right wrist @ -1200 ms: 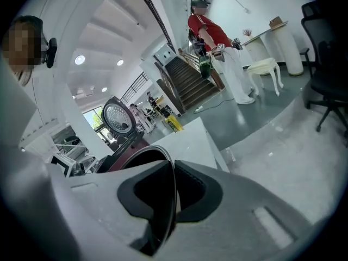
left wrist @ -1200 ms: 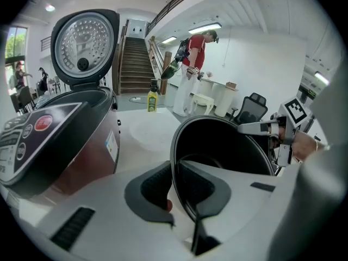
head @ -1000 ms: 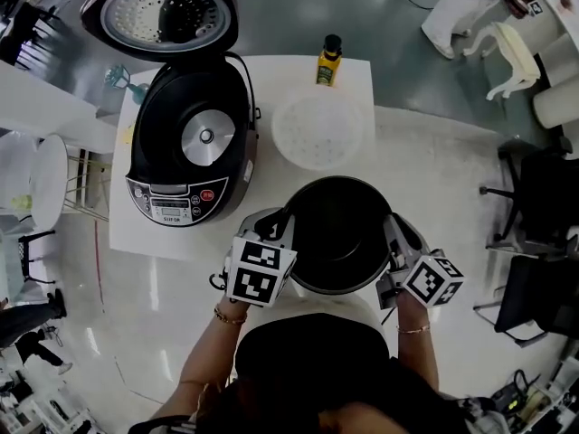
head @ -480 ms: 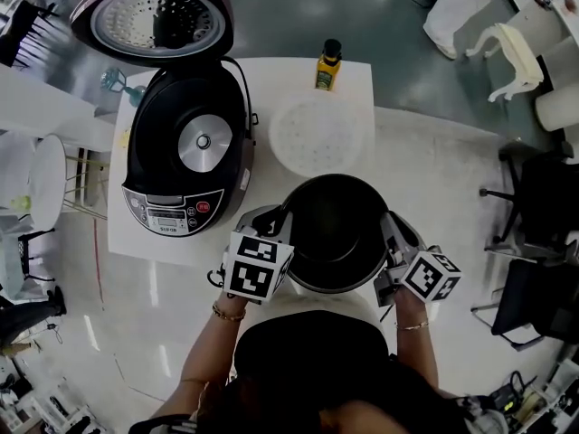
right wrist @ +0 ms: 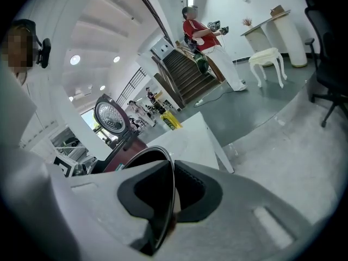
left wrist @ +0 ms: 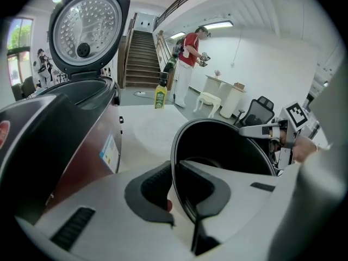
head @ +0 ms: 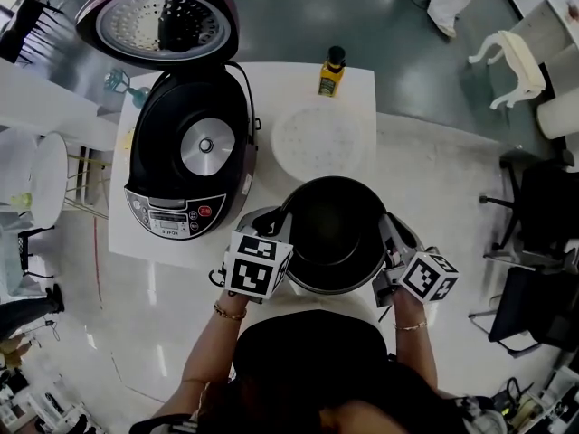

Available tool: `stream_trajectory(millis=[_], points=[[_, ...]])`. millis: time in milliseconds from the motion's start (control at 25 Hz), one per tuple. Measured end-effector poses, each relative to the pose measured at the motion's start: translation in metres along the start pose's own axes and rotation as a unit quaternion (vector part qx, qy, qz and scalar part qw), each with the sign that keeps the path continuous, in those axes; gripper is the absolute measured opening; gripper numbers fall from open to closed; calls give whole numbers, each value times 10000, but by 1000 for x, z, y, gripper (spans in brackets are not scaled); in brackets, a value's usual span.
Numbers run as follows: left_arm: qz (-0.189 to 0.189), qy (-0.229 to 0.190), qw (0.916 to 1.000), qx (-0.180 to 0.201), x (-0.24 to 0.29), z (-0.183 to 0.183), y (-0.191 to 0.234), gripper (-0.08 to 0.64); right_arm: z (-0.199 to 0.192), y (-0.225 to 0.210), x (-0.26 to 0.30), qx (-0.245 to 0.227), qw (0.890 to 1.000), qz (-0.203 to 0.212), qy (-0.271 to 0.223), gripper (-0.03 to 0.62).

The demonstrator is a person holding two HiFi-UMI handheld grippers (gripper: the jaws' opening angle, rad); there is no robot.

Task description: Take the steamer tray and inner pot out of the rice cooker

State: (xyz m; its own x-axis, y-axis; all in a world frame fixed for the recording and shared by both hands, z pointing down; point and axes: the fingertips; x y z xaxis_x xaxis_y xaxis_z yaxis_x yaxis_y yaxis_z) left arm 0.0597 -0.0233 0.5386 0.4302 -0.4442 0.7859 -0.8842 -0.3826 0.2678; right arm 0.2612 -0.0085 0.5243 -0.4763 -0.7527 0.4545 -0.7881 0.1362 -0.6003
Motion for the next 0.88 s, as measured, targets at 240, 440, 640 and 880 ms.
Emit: stream_trajectory(millis=[240,440,640,880], points=[[0,-280,9996,59,0,4,3,43,0,1,2,112,9998,133,-121,32],[220,-576,9976,325,-7,9,10,138,4,4,3,5,9995,158,-256,50],[198,-787,9962,320,-23,12,13,158,4,4,-3,-463,9987,-8,-196,93],[183,-1029,9942,259,-45,19,10,158,26,-4,-24,-526,9972,-125,-522,106]])
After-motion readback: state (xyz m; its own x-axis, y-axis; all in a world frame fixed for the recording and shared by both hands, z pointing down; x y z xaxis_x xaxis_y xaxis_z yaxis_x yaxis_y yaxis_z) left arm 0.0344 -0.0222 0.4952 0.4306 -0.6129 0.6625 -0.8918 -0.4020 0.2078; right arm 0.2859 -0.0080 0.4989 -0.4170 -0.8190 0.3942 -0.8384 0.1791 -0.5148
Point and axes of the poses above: the fingertips, and each gripper's own axes: x forward along the fingers, y to its left, z out of its top, and after that the axes turned 7 degrees about -x, right-handed
